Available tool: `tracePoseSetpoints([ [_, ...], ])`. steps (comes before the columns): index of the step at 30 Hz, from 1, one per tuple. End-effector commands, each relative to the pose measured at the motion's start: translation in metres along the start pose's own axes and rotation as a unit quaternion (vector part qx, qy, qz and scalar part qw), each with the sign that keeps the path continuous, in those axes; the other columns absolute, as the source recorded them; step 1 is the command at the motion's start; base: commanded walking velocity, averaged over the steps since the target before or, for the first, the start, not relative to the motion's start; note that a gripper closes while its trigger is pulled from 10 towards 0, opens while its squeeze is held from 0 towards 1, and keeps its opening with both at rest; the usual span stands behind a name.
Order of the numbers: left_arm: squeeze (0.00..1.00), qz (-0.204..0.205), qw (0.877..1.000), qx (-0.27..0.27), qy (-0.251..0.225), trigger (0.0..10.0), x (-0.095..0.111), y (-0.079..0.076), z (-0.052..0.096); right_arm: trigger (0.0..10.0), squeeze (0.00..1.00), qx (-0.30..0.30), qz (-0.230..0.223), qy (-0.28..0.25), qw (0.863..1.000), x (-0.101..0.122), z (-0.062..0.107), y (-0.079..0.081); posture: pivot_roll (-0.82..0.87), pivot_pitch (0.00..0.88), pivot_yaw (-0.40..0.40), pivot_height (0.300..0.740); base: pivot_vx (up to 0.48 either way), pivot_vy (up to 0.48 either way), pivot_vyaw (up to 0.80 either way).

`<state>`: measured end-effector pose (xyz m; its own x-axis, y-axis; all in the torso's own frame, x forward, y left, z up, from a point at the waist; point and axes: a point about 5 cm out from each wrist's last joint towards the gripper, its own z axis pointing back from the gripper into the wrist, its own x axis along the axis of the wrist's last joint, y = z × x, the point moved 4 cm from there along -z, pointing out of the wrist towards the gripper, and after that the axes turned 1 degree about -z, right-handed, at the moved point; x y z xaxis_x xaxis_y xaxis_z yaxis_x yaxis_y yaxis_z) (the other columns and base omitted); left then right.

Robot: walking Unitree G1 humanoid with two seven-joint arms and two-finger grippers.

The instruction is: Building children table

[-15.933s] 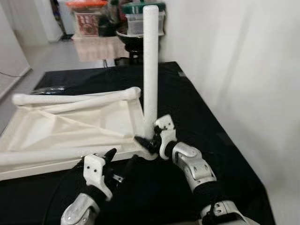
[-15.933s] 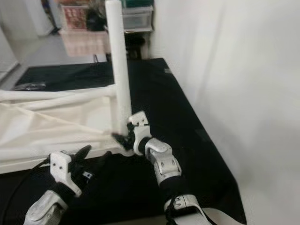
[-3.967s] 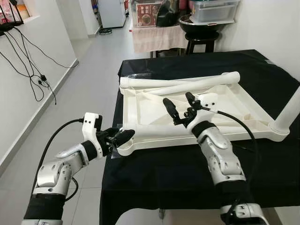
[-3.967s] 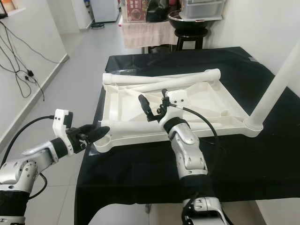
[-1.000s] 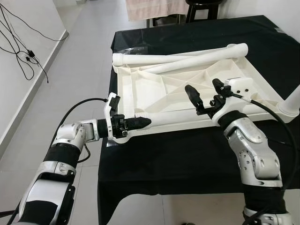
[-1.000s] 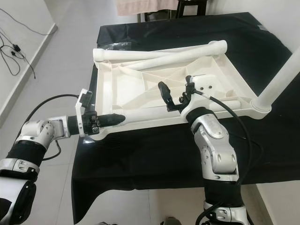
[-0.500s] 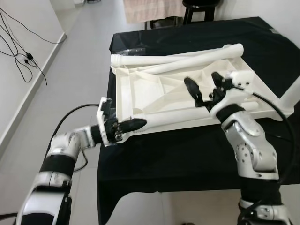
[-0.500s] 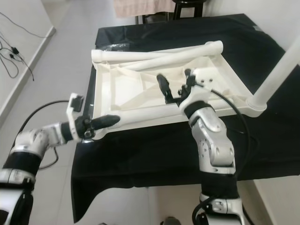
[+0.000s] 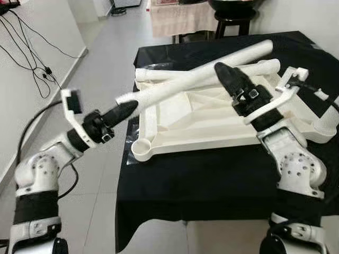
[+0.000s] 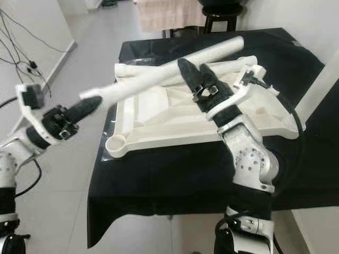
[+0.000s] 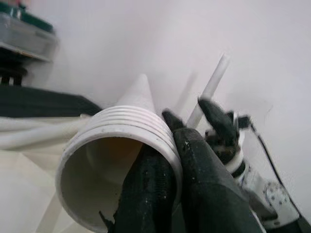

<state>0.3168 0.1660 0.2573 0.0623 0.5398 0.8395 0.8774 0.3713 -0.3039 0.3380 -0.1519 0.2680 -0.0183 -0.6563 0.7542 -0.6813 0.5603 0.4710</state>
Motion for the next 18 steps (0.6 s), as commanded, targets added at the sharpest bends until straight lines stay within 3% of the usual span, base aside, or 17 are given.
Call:
tracePoseSetpoints([
  [1,0.00,-0.009,1.000,-0.003,-0.020,0.0,0.008,-0.004,0.003,10.0,0.00,0.020,-0.014,0.008,1.000,-0.004,0.002,0.005,-0.14,0.000,0.063,0.740,0.000,0.000,0.00],
  [3,0.00,0.002,0.998,-0.032,-0.050,0.0,0.007,-0.019,0.002,10.0,0.00,0.086,-0.076,0.040,0.993,-0.027,0.010,0.022,-0.12,0.000,0.054,0.740,0.000,0.000,0.00],
  [5,0.00,0.002,0.998,-0.032,-0.050,0.0,0.007,-0.019,0.002,10.0,0.00,0.086,-0.076,0.040,0.993,-0.027,0.010,0.022,-0.12,0.000,0.054,0.740,0.000,0.000,0.00],
  [6,0.00,0.017,0.997,-0.051,-0.052,0.0,-0.001,-0.030,0.000,10.0,0.00,0.122,-0.112,0.041,0.985,-0.031,0.009,0.035,-0.12,0.000,0.051,0.740,0.000,0.000,0.00],
  [9,0.00,0.017,0.997,-0.051,-0.052,0.0,-0.001,-0.030,0.000,10.0,0.00,0.122,-0.112,0.041,0.985,-0.031,0.009,0.035,-0.12,0.000,0.051,0.740,0.000,0.000,0.00],
  [11,0.00,0.049,0.994,-0.076,-0.054,0.0,-0.017,-0.047,-0.001,10.0,0.00,0.173,-0.161,0.040,0.971,-0.033,0.002,0.056,-0.10,0.000,0.035,0.740,0.000,0.000,0.00],
  [14,0.00,0.049,0.994,-0.076,-0.054,0.0,-0.017,-0.047,-0.001,10.0,0.00,0.173,-0.161,0.040,0.971,-0.033,0.002,0.056,-0.10,0.000,0.035,0.740,0.000,0.000,0.00],
  [18,0.00,0.101,0.989,-0.092,-0.056,0.0,-0.038,-0.065,-0.002,10.0,0.00,0.248,-0.208,0.051,0.945,-0.036,-0.009,0.085,-0.08,0.000,0.028,0.740,0.000,0.000,0.00],
])
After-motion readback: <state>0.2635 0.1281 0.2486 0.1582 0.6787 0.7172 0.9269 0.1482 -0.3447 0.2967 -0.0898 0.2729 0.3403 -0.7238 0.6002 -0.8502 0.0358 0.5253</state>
